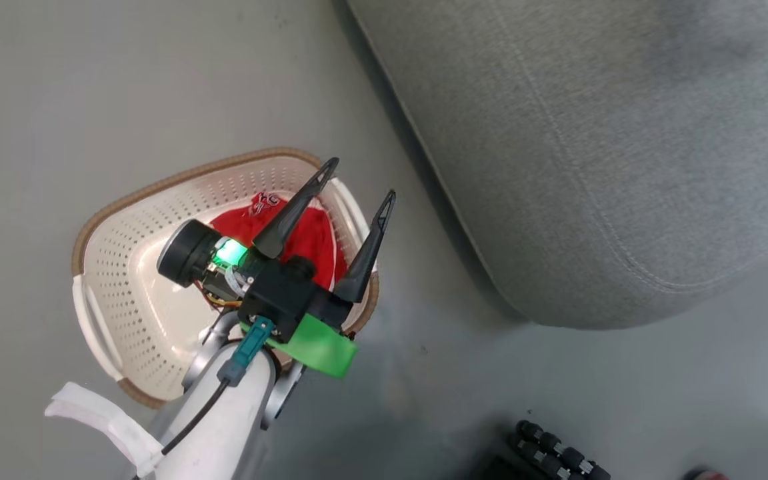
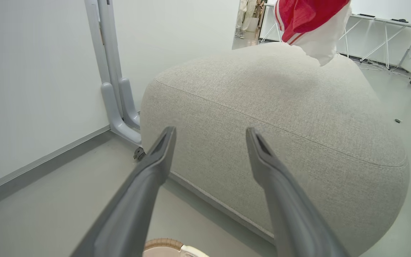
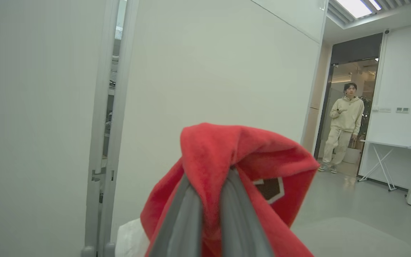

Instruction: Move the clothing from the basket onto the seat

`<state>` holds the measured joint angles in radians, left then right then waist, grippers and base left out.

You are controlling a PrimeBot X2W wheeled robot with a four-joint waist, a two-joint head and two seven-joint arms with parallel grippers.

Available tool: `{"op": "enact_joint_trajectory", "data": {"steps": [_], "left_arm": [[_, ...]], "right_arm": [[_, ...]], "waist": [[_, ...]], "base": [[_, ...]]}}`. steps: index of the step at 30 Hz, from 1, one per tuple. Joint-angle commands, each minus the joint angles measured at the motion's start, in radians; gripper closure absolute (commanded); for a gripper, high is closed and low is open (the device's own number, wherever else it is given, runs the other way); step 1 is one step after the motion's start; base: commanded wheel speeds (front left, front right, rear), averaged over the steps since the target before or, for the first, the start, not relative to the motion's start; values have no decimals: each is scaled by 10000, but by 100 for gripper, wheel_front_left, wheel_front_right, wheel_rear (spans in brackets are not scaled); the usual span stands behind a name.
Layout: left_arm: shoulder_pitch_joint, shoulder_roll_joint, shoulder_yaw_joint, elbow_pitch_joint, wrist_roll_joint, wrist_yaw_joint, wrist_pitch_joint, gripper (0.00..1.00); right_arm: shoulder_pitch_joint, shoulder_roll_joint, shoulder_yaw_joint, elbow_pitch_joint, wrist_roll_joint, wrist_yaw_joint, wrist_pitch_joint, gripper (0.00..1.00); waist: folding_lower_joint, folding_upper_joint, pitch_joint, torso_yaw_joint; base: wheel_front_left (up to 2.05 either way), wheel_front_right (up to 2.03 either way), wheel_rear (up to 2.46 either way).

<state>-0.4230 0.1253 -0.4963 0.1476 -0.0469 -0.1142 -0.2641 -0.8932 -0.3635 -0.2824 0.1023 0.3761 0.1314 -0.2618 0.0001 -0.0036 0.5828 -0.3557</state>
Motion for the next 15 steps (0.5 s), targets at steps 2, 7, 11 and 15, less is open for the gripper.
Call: {"op": "enact_joint_trajectory", "data": {"steps": [2,7,11,15], "left_arm": [[-359,-64,3,-63,82,19,-5,0],[-613,-167,-59,-105,97,42,-5,0],[-688,-270,-127,-39,56,57,-5,0],[-665,-242,-105,19,18,56,-5,0]], "right_arm": [[-267,-90,-220,514,-109,-14,-49,100],[135,181,-865,1708,-366,-14,-49,100],[1001,370,-1203,2815,-1447,-14,-49,94],[1634,879,-1865,3112,-1890,-14,-49,0]], "waist": [[-1,36,1533,1464],[-1,36,1901,1753],[-1,36,1927,1811],[-1,36,1755,1658]], "base": [[0,0,0],[0,0,0],[0,0,0],[0,0,0]]}}
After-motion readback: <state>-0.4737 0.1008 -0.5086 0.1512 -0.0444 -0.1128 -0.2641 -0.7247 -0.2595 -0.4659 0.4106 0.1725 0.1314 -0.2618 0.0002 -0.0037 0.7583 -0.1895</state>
